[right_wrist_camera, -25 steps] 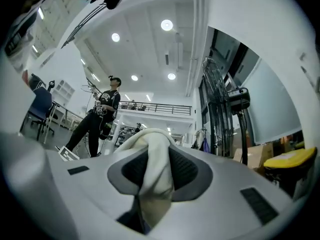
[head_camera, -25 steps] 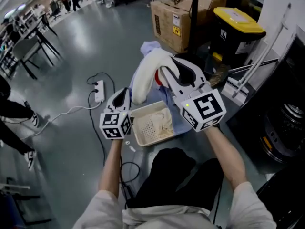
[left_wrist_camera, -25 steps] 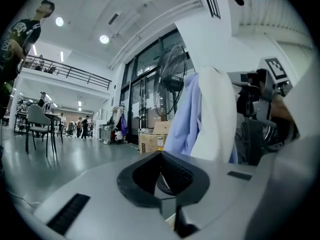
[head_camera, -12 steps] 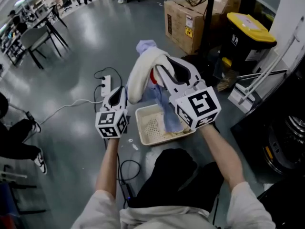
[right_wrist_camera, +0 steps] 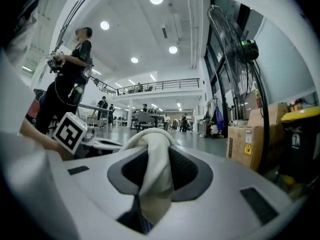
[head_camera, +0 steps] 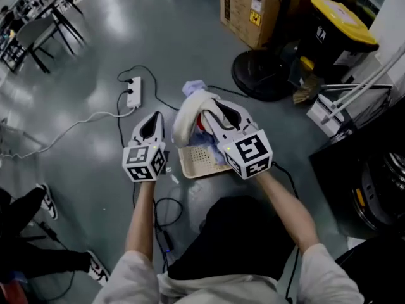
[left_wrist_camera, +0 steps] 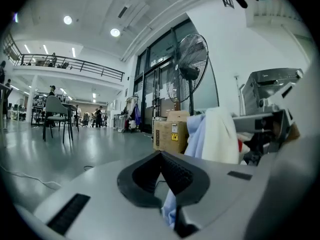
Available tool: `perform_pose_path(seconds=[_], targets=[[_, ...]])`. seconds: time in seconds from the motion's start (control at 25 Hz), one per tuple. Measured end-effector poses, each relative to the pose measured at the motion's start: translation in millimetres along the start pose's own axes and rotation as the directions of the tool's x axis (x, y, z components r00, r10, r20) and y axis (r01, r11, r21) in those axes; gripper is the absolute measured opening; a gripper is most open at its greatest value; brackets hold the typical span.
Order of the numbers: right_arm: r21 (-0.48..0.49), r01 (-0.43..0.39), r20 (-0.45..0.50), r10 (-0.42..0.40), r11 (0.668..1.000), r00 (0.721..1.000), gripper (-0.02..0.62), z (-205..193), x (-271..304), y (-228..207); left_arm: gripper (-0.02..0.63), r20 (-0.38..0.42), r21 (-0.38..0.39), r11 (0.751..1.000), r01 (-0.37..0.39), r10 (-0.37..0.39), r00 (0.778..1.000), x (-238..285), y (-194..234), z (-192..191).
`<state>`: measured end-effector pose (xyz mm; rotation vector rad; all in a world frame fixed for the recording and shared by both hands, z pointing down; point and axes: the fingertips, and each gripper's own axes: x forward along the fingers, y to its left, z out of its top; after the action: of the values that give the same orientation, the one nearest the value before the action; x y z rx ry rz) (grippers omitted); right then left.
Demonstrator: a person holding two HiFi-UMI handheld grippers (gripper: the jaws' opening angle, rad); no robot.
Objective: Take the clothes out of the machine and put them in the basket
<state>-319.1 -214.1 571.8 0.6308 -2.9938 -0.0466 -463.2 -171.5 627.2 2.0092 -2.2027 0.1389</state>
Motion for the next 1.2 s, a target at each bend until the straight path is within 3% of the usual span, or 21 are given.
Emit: perform_pose_path(seconds=[0.28,0.4,0.52,0.68,0.8,0.88,1.04,1.2], targets=[[0.088,0.012,-0.233,0.008,0.996,0.972,0.117,-140.0,8.7,1.9,0.018,-0.057,-0.025,1.0,0.018,-0.019,0.998,12.7,-11.0,-41.1],[0.098,0.005,-0.334,0.028,0.995,0.942,0.118,-198.4,15.4,9.0,0.018,-0.083,-0.028,0.999,0.029,-0.031,0.996,17.1,-17.1,-53.2],[0.125,-0.017,-0.449,0.072,0.992,0.891,0.127,-256.6,14.8,17.5,0.018,-0.096,-0.035,0.999,0.03,-0.033,0.995,15.9,-23.4,-58.8],[0.17,0.007,-0.524,0.085,0.985,0.848,0.138,-296.4,22.1,18.3,0.018,-0.094,-0.032,0.999,0.035,-0.038,0.995,14.4,-25.8,-55.3],[0.136,-0.003,-0.596,0.084,0.991,0.799,0.162,-319.4,20.6,22.5,0.018,-0.098,-0.016,0.999,0.044,-0.045,0.994,13.7,-30.0,-53.0],[0.129,-0.002,-0.618,0.082,0.992,0.782,0.199,-327.2,18.4,21.9,0.018,-0.095,-0.009,0.999,0.051,-0.052,0.994,14.2,-33.2,-49.7],[0.148,-0.004,-0.584,0.091,0.989,0.806,0.321,-316.4,14.1,20.3,0.018,-0.094,0.0,0.997,0.077,-0.076,0.993,16.9,-42.9,-48.0],[0.118,0.058,-0.509,0.01,0.991,0.861,0.333,-284.8,2.1,-4.8,0.018,-0.091,0.0,0.993,0.116,-0.115,0.989,25.6,-62.5,-45.9]])
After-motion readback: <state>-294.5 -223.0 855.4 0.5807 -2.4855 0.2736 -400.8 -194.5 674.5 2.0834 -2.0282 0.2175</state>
